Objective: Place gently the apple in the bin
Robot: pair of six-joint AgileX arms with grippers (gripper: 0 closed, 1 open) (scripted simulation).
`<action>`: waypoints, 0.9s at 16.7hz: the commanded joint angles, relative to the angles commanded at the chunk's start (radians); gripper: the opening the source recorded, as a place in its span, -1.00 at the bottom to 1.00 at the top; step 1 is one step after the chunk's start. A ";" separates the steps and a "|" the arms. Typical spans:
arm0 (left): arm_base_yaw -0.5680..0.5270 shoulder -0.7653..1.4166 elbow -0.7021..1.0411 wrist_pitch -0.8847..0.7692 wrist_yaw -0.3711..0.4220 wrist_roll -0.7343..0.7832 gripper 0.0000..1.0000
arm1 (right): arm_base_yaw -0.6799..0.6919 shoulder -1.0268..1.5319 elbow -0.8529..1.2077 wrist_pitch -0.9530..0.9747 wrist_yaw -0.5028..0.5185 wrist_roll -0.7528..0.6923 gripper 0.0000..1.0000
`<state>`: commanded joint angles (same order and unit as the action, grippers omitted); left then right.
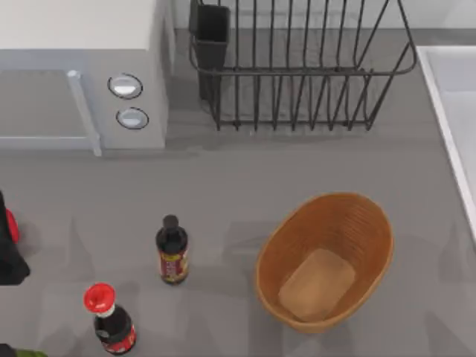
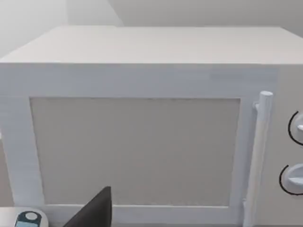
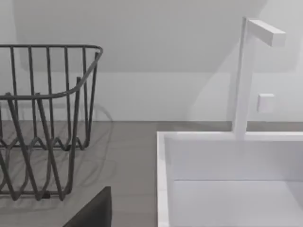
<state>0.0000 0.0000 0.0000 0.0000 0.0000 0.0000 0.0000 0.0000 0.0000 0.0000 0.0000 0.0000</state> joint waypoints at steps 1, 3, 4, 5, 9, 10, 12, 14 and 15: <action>0.000 0.000 0.000 0.000 0.000 0.000 1.00 | 0.000 0.000 0.000 0.000 0.000 0.000 1.00; 0.003 0.011 0.011 -0.009 -0.001 0.009 1.00 | 0.000 0.000 0.000 0.000 0.000 0.000 1.00; 0.007 0.032 0.032 -0.027 -0.002 0.026 1.00 | 0.000 0.000 0.000 0.000 0.000 0.000 1.00; 0.013 0.064 0.063 -0.051 -0.001 0.050 1.00 | 0.000 0.000 0.000 0.000 0.000 0.000 1.00; 0.035 0.297 0.256 -0.196 0.014 0.210 1.00 | 0.000 0.000 0.000 0.000 0.000 0.000 1.00; 0.039 0.378 0.316 -0.242 0.019 0.264 1.00 | 0.000 0.000 0.000 0.000 0.000 0.000 1.00; 0.048 0.561 0.447 -0.343 0.028 0.385 1.00 | 0.000 0.000 0.000 0.000 0.000 0.000 1.00; 0.054 0.766 0.586 -0.452 0.035 0.520 1.00 | 0.000 0.000 0.000 0.000 0.000 0.000 1.00; 0.057 0.874 0.656 -0.510 0.037 0.591 1.00 | 0.000 0.000 0.000 0.000 0.000 0.000 1.00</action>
<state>0.0570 0.8743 0.6557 -0.5097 0.0374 0.5906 0.0000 0.0000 0.0000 0.0000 0.0000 0.0000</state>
